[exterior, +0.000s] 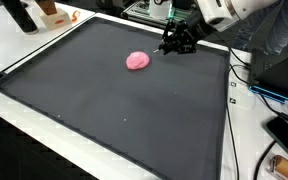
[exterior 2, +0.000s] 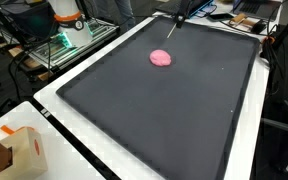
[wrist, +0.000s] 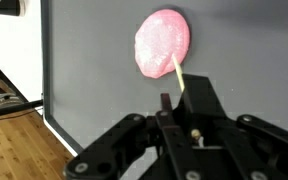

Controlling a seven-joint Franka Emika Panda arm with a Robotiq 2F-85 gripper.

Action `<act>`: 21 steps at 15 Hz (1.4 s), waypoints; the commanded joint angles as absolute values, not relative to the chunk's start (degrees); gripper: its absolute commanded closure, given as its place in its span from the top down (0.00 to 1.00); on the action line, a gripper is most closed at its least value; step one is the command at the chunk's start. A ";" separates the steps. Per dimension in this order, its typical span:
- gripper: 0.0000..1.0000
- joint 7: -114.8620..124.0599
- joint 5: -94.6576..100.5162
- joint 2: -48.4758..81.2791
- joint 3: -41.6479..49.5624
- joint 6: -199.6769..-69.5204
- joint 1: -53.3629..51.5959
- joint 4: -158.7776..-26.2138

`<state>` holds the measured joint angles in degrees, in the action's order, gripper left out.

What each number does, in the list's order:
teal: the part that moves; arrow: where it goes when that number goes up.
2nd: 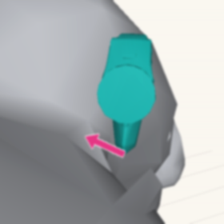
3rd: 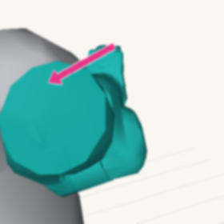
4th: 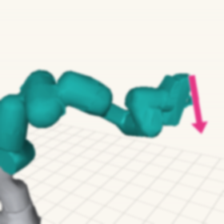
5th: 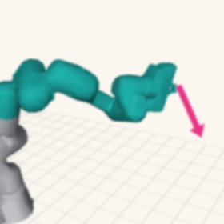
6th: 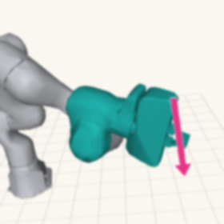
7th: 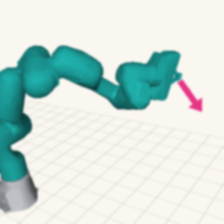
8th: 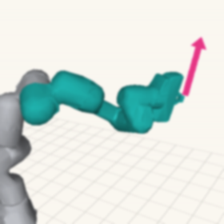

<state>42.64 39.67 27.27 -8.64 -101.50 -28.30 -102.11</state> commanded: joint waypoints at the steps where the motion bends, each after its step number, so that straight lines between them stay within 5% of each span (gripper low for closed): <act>1: 0.06 47.27 40.99 32.15 -8.35 -96.30 -30.12 -97.35; 21: 0.06 61.51 42.04 42.97 -6.27 -89.20 -33.73 -88.65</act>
<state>60.57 40.27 41.21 -6.97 -91.53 -32.32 -90.52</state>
